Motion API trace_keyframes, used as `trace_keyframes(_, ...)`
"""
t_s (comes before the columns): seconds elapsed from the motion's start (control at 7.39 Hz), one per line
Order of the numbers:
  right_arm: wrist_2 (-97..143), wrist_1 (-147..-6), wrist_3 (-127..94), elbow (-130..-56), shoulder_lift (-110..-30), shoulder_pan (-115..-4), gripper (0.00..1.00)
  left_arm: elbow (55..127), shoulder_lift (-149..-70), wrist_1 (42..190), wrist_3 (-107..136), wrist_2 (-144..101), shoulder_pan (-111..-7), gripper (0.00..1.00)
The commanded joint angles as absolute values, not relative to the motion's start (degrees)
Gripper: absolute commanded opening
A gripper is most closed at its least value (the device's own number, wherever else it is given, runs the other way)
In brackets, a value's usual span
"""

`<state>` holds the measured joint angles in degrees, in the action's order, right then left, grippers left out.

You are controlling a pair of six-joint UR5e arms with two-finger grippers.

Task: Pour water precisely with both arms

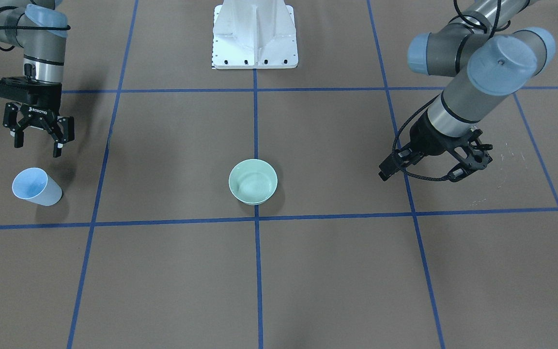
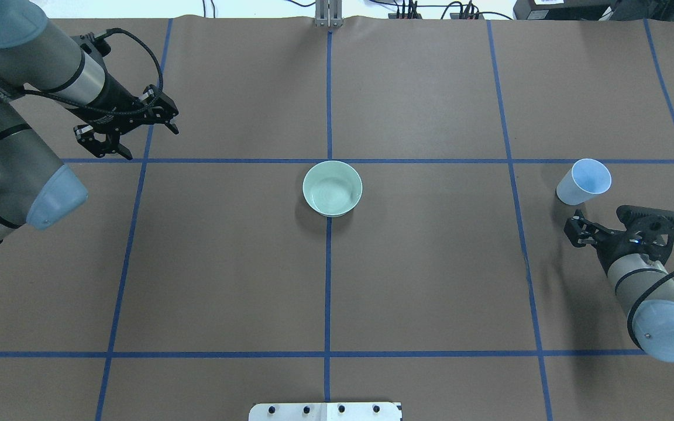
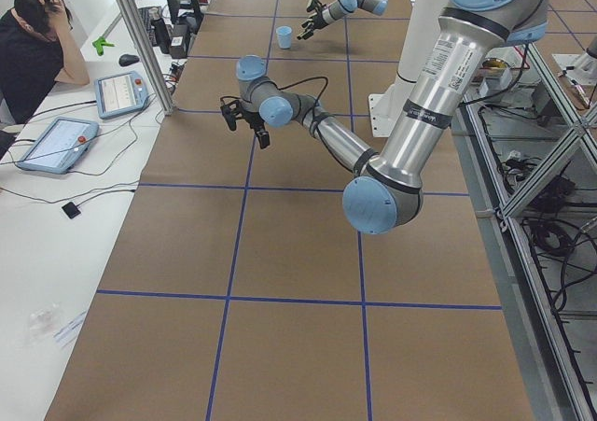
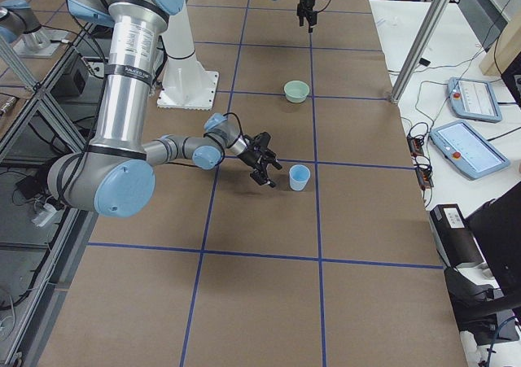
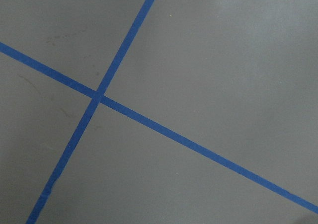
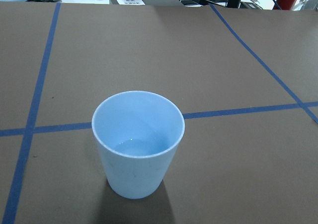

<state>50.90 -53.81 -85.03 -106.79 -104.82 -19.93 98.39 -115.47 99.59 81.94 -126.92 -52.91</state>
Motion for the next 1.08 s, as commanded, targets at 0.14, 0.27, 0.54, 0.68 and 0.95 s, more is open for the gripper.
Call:
trace_keyframes(0.14, 49.83, -33.87, -75.69, -95.39, -102.75, -19.86, 1.0, 98.0, -115.31, 99.75, 81.91, -126.91, -52.91, 1.0)
trace_keyframes(0.27, 49.92, -33.75, -75.5, -94.93, -102.4, -19.86, 1.0, 97.91, -115.31, 99.76, 81.91, -126.91, -52.91, 1.0)
trace_keyframes(0.54, 49.14, -33.66, -73.57, -95.1, -102.39, -19.86, 1.0, 97.82, -115.31, 99.76, 81.91, -126.91, -52.91, 1.0)
trace_keyframes(0.68, 49.13, -33.49, -73.48, -95.01, -102.39, -19.95, 1.0, 97.82, -115.31, 99.76, 81.91, -126.91, -52.91, 1.0)
trace_keyframes(0.95, 48.96, -33.49, -71.82, -95.1, -101.52, -21.17, 1.0, 97.91, -115.23, 99.76, 81.91, -126.91, -52.91, 1.0)
